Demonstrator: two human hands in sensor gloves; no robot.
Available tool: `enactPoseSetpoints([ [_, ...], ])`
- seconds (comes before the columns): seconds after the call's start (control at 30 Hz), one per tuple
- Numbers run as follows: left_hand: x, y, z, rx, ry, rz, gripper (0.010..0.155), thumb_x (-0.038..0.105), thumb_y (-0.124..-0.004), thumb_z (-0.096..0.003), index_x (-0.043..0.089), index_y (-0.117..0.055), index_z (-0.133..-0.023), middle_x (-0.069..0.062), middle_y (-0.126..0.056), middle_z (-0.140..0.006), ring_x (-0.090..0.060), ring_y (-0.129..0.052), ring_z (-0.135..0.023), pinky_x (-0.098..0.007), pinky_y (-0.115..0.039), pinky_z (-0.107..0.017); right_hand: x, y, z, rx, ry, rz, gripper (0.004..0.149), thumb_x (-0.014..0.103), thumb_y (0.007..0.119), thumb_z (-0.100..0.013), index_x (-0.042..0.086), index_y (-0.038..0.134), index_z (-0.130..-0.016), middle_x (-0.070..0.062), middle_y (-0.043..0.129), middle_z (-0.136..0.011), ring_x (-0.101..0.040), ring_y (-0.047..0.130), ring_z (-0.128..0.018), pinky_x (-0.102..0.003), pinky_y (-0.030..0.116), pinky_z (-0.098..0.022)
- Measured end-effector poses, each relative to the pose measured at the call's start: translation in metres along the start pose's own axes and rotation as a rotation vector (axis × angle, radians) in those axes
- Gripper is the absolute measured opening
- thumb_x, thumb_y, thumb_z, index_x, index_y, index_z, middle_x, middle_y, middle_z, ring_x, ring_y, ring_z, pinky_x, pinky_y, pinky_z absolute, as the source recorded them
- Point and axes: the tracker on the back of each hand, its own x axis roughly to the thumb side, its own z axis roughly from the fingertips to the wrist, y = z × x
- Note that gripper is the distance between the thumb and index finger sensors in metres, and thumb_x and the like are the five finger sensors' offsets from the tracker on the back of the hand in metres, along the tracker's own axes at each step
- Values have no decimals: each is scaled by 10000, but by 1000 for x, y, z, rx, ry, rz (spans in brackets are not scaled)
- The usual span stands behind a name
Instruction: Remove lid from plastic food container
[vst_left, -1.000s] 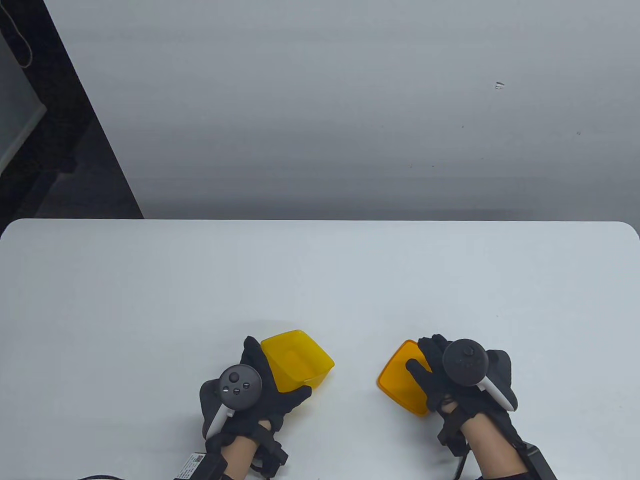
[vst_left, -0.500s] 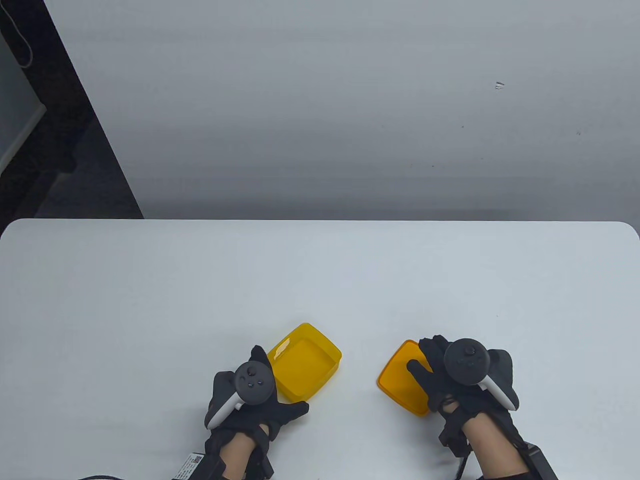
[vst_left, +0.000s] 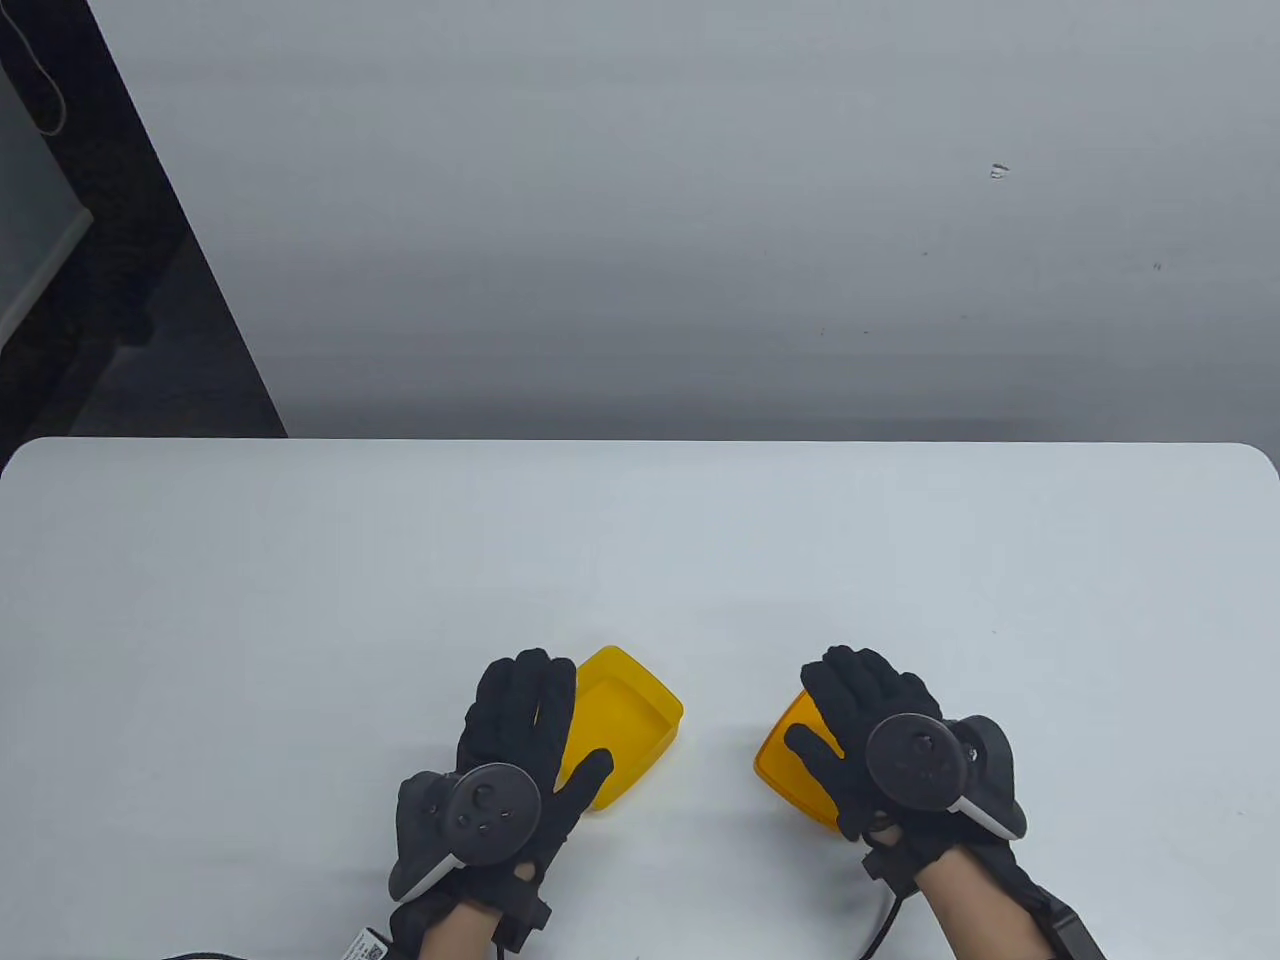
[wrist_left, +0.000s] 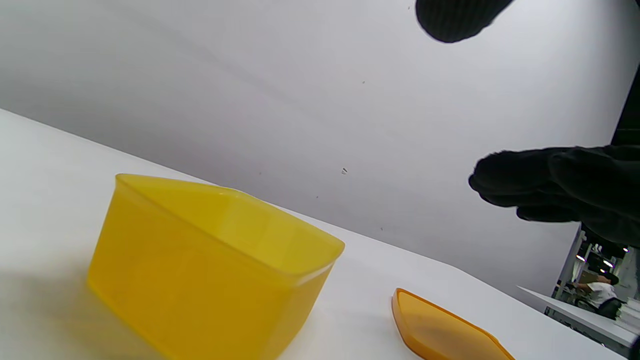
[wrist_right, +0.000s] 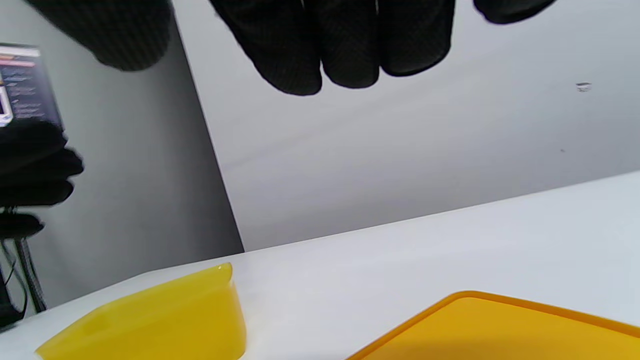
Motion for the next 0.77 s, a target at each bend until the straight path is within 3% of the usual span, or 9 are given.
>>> enactPoseSetpoints([
  [0.13,14,-4,1,-37,-70,-46,859,693,-630,-493,301,-214,-1135,-105,-215,-1239,-514,-250,-1120,-677,-396,-749,15,12,0,96,-57,111,822,639,593,-436,130,424,-1059,-179,333,-1100,-472,299,-1042,-695,261,-666],
  [0.23,21,-9,0,-84,-100,-92,889,734,-603,-486,315,-161,-1133,-116,-171,-1239,-513,-207,-1123,-684,-371,-751,17,18,0,140,-66,129,842,660,583,-433,152,372,-1070,-166,269,-1109,-461,222,-1049,-693,197,-660],
  [0.77,27,-20,0,-137,-136,-152,893,742,-600,-481,319,-158,-1131,-123,-178,-1238,-496,-200,-1127,-689,-361,-749,16,26,0,218,-40,118,837,650,602,-438,153,373,-1072,-164,243,-1108,-459,215,-1049,-701,196,-655],
])
